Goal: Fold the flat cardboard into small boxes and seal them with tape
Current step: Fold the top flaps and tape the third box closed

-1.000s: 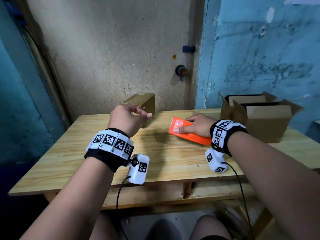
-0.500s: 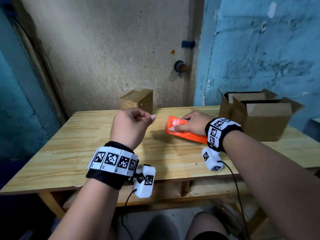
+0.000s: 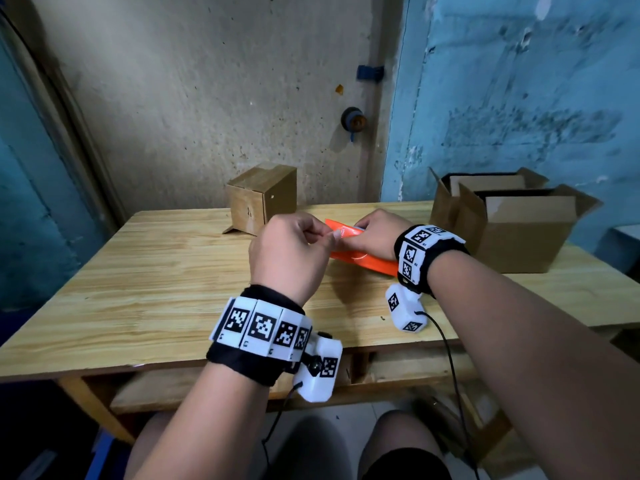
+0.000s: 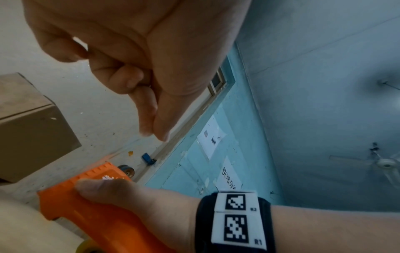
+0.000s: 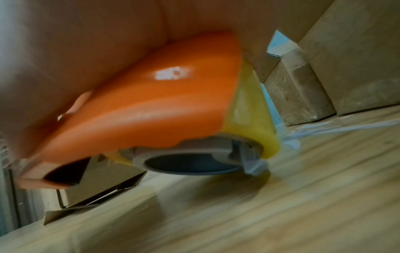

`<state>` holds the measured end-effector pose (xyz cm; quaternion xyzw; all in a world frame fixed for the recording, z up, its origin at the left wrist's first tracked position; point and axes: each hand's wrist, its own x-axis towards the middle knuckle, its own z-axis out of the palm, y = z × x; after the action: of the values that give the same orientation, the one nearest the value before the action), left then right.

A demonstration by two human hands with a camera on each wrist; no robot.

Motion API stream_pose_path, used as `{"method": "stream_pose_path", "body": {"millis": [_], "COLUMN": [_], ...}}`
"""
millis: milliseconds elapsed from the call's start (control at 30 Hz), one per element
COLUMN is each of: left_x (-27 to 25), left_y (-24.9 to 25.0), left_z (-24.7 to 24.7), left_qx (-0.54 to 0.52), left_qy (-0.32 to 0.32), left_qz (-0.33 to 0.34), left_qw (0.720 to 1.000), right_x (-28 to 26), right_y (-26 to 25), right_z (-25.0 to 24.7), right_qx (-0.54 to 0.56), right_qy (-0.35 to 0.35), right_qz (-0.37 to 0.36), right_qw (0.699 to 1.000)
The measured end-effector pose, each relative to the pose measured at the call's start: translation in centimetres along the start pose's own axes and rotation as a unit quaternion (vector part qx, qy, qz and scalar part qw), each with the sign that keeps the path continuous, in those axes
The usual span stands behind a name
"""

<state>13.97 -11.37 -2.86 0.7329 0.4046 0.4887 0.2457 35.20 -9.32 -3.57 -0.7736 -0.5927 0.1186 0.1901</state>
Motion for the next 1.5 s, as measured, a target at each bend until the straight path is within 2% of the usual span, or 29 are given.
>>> {"method": "stream_pose_path", "body": {"millis": [100,300,500,800,933,1067,1167,1233,1267,1333,1367,1500], "left_x": [-0.1,-0.7,-1.0,0.5,3.7,6.3,7.1,7.3,7.1,7.0,7.4,7.6], "left_y": [0.0,-1.2,-2.2,-4.5,-6.9,-9.6,-10.8,-10.9,-11.0,-11.6,-11.3,-9.8], "left_z": [0.7,1.4,0.6,0.4,-1.0,-2.6,-3.0,-3.2,-3.5,-3.2,-3.2,-3.2], "left_qx": [0.001,-0.124,-0.135,-0.121,-0.039,0.012,0.031,0.023,0.011,0.054,0.022,0.012], "left_qy": [-0.002,-0.005,-0.011,-0.009,-0.010,-0.025,-0.039,-0.024,-0.008,-0.023,-0.023,-0.069], "left_qz": [0.001,-0.056,-0.070,-0.107,-0.149,-0.215,-0.300,-0.321,-0.323,-0.302,-0.320,-0.299], "left_qw": [1.000,0.991,0.988,0.987,0.988,0.976,0.953,0.947,0.946,0.951,0.947,0.952], "right_x": [0.2,0.2,0.5,0.7,1.1,1.5,1.5,1.5,1.5,1.4,1.4,1.4], "right_y": [-0.1,-0.5,-0.8,-2.0,-2.8,-2.9,-2.7,-2.8,-2.8,-2.8,-2.8,-2.9], "right_z": [0.2,0.3,0.8,1.2,2.3,2.2,2.2,2.3,2.2,2.2,2.1,2.2], "right_qx": [-0.015,-0.043,-0.059,-0.078,-0.096,-0.096,-0.105,-0.109,-0.109,-0.109,-0.109,-0.105], "right_qy": [0.002,-0.003,0.002,0.009,0.026,0.010,0.007,0.001,-0.002,-0.004,-0.004,-0.004], "right_qz": [-0.008,-0.013,-0.002,0.029,0.048,0.056,0.058,0.060,0.062,0.062,0.062,0.063], "right_qw": [1.000,0.999,0.998,0.997,0.994,0.994,0.993,0.992,0.992,0.992,0.992,0.992]}}
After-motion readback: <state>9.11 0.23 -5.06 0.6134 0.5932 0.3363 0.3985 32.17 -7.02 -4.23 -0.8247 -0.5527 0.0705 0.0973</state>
